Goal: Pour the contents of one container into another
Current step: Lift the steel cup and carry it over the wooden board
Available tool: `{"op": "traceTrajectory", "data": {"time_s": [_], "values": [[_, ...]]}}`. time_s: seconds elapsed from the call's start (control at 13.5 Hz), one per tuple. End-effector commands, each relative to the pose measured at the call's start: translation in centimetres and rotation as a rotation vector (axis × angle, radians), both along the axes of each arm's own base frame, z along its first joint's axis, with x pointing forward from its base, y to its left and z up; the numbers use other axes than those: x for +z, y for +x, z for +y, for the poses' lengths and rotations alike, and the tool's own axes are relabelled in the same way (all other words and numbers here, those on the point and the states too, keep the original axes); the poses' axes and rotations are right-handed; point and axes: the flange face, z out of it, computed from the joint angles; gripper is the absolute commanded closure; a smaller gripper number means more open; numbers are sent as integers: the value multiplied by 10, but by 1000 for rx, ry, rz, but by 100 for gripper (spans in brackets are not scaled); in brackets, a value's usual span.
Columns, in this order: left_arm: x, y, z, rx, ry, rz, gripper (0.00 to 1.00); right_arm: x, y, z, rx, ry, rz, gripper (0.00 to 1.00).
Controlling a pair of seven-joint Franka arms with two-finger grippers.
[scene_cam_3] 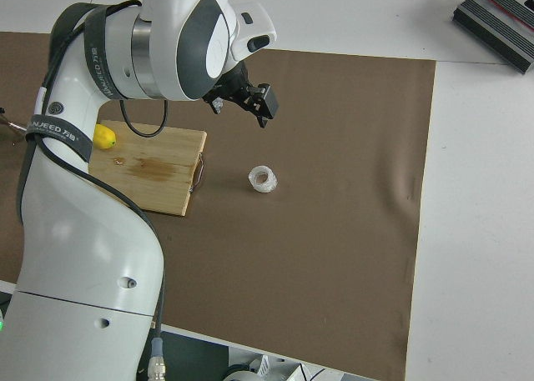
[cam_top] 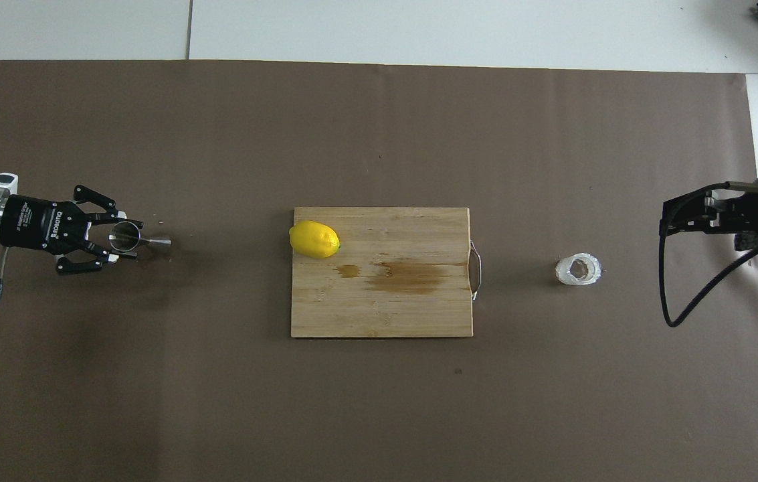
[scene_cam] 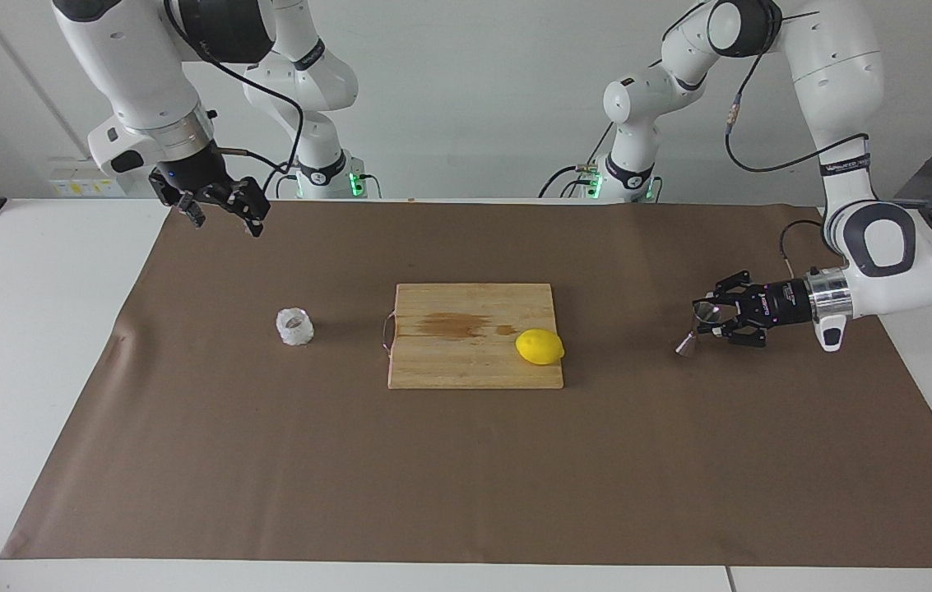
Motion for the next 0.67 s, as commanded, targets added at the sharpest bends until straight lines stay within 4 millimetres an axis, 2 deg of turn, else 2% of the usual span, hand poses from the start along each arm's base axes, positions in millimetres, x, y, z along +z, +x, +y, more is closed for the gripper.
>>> {"op": "traceTrajectory", "data": {"time_s": [0.0,0.3,0.59], "values": [[24,4,-30,5,-59,51,100,2,-5,0,-12,2,-5,0],[42,8,-87,-21,-116,100,100,2,-5,0,-12,2,-5,0],[71,7,-167,-55,-111,137,100,2,-5,0,-12,2,-5,0]]}}
